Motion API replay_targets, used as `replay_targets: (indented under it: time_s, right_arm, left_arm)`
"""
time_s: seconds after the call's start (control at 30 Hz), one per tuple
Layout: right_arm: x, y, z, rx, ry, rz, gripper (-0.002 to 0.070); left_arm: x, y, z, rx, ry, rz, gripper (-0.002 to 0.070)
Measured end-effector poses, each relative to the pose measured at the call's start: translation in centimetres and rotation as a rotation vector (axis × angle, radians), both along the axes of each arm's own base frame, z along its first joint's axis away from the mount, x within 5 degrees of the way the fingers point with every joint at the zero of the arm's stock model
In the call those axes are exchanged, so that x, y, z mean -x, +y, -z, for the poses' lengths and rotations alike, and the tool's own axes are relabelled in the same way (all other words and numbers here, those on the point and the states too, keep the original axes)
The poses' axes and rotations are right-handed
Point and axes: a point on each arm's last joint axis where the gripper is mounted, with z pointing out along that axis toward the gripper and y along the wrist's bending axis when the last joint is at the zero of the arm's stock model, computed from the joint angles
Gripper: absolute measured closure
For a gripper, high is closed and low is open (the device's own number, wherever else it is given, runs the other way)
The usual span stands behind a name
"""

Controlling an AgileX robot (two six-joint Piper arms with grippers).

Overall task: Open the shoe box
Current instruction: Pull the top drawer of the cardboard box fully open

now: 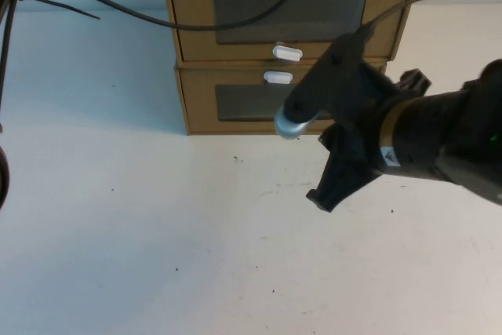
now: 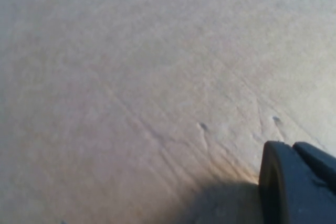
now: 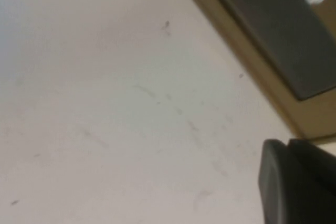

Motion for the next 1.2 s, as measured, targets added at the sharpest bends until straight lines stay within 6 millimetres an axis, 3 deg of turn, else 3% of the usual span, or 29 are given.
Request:
replay_targets:
  time_s: [0.4,0.77,1.2]
  right_arm:
    - [-4.6,3.3,2.7,0.265,-0.474,-0.079,0.0678]
    - [-7.5,6.3,5.3,0.293,-0.518,-0.101,0.0435]
    - [-11.3,4.2,4.6,0.262,-0.517,-0.034,0.0415]
  left_arm:
    - [0.2,0.0,-0.1,0.049,0.090,-0.046,0.0680]
    - [0.4,0.1,-0.1,0.062,0.125,-0.062,0.0680]
    - [0.8,0.0,-0.2,0.065,0.164,-0.052,0.0680]
